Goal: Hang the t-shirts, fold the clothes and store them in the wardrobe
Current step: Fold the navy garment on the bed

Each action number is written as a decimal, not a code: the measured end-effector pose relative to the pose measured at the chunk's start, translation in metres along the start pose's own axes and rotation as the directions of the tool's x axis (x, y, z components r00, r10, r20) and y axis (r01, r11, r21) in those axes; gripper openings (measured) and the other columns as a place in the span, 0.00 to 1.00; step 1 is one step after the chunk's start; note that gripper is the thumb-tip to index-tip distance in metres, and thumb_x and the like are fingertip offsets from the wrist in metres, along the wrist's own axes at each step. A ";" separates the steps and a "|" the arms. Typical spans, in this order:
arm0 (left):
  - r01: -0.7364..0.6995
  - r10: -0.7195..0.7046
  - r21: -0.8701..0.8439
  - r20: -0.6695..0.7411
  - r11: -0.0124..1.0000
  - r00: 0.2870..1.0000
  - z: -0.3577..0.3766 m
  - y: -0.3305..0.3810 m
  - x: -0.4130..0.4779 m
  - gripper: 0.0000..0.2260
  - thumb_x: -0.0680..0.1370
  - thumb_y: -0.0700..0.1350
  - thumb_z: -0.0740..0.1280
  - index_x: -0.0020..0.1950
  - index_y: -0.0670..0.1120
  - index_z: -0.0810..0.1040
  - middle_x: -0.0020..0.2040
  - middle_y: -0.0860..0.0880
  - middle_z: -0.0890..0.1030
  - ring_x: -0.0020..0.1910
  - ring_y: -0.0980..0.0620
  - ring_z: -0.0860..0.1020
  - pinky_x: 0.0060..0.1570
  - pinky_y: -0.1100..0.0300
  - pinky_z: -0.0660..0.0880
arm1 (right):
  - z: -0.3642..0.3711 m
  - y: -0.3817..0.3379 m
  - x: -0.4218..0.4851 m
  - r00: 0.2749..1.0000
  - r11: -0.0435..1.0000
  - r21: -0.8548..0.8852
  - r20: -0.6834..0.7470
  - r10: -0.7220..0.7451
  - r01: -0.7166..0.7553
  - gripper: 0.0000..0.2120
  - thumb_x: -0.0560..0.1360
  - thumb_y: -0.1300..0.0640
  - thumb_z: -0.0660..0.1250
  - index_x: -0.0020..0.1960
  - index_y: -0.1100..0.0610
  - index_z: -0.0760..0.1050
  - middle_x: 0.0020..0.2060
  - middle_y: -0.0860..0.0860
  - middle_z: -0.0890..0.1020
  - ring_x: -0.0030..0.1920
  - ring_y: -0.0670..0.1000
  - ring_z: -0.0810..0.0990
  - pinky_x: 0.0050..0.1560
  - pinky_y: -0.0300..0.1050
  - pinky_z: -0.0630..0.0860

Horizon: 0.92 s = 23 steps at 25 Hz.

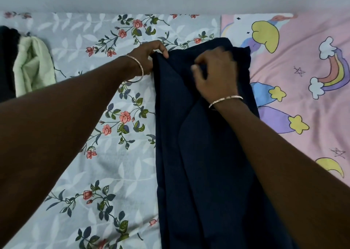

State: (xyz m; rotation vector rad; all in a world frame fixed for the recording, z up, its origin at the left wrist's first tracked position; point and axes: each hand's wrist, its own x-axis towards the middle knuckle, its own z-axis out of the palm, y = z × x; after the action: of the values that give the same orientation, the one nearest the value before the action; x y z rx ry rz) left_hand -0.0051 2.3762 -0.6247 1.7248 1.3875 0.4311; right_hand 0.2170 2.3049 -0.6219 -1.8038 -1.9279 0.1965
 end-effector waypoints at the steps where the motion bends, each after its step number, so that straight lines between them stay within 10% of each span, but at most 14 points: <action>1: 0.000 0.000 0.000 0.025 1.000 1.000 -0.002 0.001 0.003 0.24 0.72 0.24 0.57 0.53 0.51 0.76 0.53 0.42 0.77 0.40 0.48 0.74 0.36 0.57 0.73 | 0.004 -0.010 0.000 0.977 0.998 0.055 0.214 -0.006 -0.006 0.17 0.77 0.42 0.64 0.57 0.53 0.77 0.55 0.53 0.81 0.58 0.59 0.76 0.59 0.54 0.70; 3: 0.011 -0.010 -0.010 0.082 1.000 0.997 -0.005 0.005 0.007 0.25 0.73 0.23 0.59 0.54 0.51 0.78 0.54 0.43 0.79 0.45 0.47 0.76 0.42 0.52 0.76 | 0.012 -0.018 0.000 0.876 1.000 -0.020 0.481 0.030 -0.024 0.23 0.76 0.36 0.64 0.59 0.53 0.75 0.54 0.51 0.80 0.58 0.56 0.76 0.60 0.53 0.66; 7: 0.059 -0.056 -0.014 0.190 0.998 0.980 -0.014 0.004 0.013 0.28 0.72 0.21 0.58 0.57 0.50 0.80 0.56 0.46 0.81 0.51 0.47 0.80 0.52 0.48 0.79 | 0.012 -0.013 0.005 0.858 0.979 0.187 0.512 -0.024 -0.084 0.17 0.75 0.41 0.70 0.50 0.53 0.72 0.37 0.43 0.74 0.47 0.53 0.76 0.53 0.50 0.70; 16: -0.041 0.155 0.738 -0.087 0.674 0.984 -0.024 0.024 0.018 0.08 0.75 0.40 0.69 0.50 0.51 0.82 0.50 0.47 0.84 0.52 0.39 0.79 0.46 0.53 0.71 | 0.021 -0.013 -0.030 0.990 0.975 -0.177 0.064 -0.127 0.136 0.19 0.82 0.41 0.56 0.60 0.56 0.65 0.38 0.50 0.81 0.32 0.56 0.79 0.29 0.44 0.60; 19: 0.007 0.149 0.834 -0.107 0.552 0.983 -0.008 0.029 0.014 0.09 0.79 0.38 0.63 0.53 0.50 0.77 0.52 0.39 0.80 0.52 0.34 0.78 0.43 0.50 0.68 | 0.034 -0.015 -0.030 0.987 0.914 -0.386 -0.046 -0.156 0.126 0.17 0.79 0.43 0.56 0.57 0.57 0.65 0.27 0.49 0.76 0.19 0.51 0.64 0.25 0.41 0.54; 23: 0.172 0.140 0.527 -0.500 0.833 0.855 0.017 0.034 -0.001 0.16 0.74 0.31 0.56 0.58 0.45 0.72 0.54 0.42 0.78 0.48 0.39 0.77 0.43 0.51 0.71 | 0.036 -0.014 -0.028 0.981 0.915 -0.398 0.192 0.008 0.070 0.22 0.84 0.43 0.53 0.68 0.59 0.65 0.36 0.52 0.80 0.26 0.53 0.69 0.35 0.48 0.61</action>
State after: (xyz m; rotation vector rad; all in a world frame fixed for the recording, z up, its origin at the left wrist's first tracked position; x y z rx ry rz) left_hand 0.0283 2.3677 -0.6076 2.1593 2.0823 0.5502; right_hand 0.1887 2.2847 -0.6544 -2.0752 -2.2615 -0.0497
